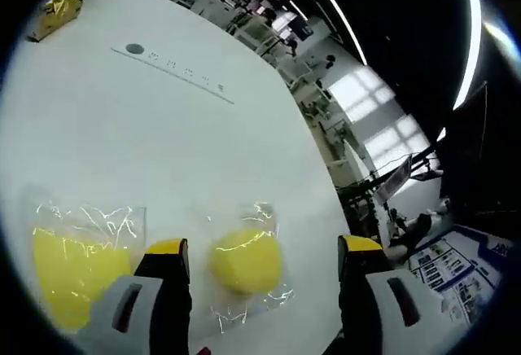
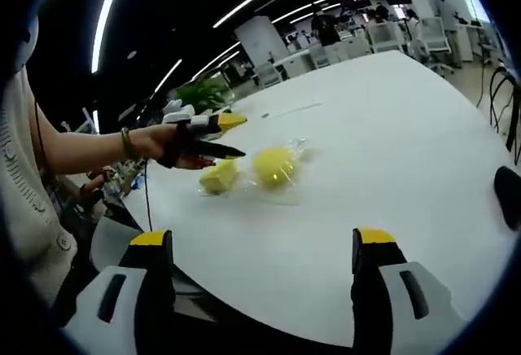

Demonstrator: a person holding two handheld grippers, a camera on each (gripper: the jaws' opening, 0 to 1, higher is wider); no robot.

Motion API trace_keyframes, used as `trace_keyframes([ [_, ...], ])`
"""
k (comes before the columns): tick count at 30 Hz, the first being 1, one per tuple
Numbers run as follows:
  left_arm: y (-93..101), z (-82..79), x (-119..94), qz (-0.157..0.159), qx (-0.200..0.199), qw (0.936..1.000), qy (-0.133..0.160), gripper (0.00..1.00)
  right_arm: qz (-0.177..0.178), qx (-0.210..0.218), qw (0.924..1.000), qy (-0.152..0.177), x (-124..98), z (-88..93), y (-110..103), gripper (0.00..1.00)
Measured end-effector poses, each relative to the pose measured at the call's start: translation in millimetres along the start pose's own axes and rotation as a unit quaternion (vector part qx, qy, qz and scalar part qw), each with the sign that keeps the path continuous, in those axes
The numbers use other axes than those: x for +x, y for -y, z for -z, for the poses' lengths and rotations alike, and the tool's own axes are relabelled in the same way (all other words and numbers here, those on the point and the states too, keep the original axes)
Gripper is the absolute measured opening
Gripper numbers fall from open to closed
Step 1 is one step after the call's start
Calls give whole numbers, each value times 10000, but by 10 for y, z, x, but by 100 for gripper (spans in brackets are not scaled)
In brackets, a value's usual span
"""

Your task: Compare the silicone blocks by pressing each to a similar depth, holding the contact briefly, and releasing to observe deformation and rebound differences across the visible hardness samples.

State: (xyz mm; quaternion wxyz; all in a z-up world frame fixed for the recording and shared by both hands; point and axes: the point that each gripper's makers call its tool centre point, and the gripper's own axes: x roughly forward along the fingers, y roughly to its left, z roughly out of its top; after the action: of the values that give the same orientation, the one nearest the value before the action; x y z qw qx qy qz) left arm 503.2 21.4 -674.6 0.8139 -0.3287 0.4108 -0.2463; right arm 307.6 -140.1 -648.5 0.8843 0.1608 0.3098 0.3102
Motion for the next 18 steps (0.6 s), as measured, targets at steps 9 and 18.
trace_keyframes([
  [9, -140, -15, 292, -158, -247, 9996, -46, 70, 74, 161, 9998, -15, 3, -6, 128, 84],
  [18, -220, 35, 462, -224, -521, 9984, -85, 58, 96, 247, 9996, -67, 21, 16, 204, 82],
])
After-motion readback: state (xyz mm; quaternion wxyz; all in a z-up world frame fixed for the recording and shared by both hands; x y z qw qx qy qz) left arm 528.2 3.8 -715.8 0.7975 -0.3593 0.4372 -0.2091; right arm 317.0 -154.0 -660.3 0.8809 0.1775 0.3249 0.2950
